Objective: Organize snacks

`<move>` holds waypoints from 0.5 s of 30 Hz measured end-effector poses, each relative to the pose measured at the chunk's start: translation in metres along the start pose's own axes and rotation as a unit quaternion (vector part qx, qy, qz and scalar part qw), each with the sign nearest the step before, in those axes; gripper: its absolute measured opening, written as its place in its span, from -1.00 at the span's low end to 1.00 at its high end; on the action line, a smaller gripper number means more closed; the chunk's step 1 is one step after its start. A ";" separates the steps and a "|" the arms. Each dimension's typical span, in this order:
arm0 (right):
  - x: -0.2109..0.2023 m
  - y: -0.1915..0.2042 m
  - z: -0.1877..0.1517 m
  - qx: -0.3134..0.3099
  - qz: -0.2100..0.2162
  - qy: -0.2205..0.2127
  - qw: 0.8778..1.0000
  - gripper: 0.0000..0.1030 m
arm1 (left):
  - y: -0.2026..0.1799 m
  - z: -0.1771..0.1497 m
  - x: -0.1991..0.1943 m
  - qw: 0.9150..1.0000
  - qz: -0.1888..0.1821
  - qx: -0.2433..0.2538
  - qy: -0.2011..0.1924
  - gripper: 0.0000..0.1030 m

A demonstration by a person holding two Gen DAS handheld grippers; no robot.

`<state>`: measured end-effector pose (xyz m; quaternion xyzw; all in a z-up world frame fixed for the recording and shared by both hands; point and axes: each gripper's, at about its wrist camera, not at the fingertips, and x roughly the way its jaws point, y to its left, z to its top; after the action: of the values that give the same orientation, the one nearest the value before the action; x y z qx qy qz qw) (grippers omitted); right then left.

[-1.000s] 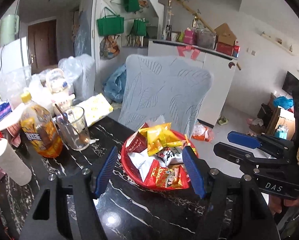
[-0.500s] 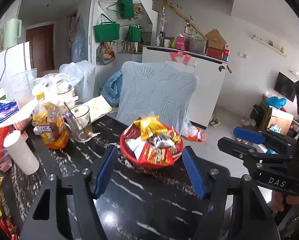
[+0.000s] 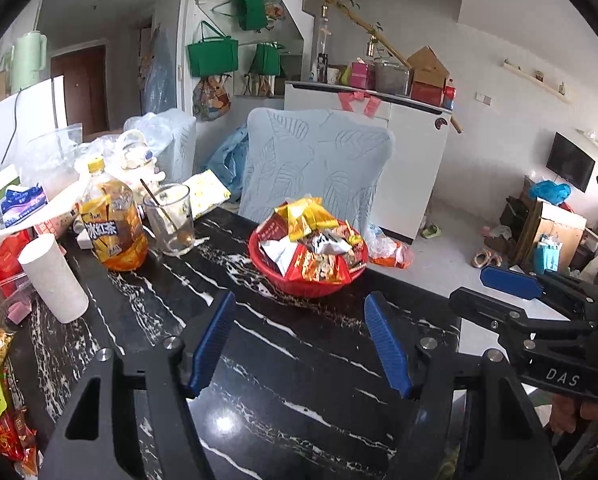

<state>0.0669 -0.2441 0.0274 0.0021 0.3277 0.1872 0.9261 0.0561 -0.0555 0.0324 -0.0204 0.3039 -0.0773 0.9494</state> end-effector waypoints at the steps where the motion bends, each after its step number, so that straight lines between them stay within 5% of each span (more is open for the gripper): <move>1: -0.001 0.001 -0.002 0.002 -0.002 0.001 1.000 0.12 | 0.000 0.000 0.000 1.000 0.001 0.000 0.000 0.28; 15: -0.011 -0.002 -0.015 0.021 -0.029 -0.001 0.999 0.12 | -0.007 -0.003 -0.001 1.000 -0.008 0.005 0.006 0.28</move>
<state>0.0503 -0.2512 0.0222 0.0122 0.3305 0.1538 0.9311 0.0527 -0.0618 0.0313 -0.0173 0.3092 -0.0871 0.9468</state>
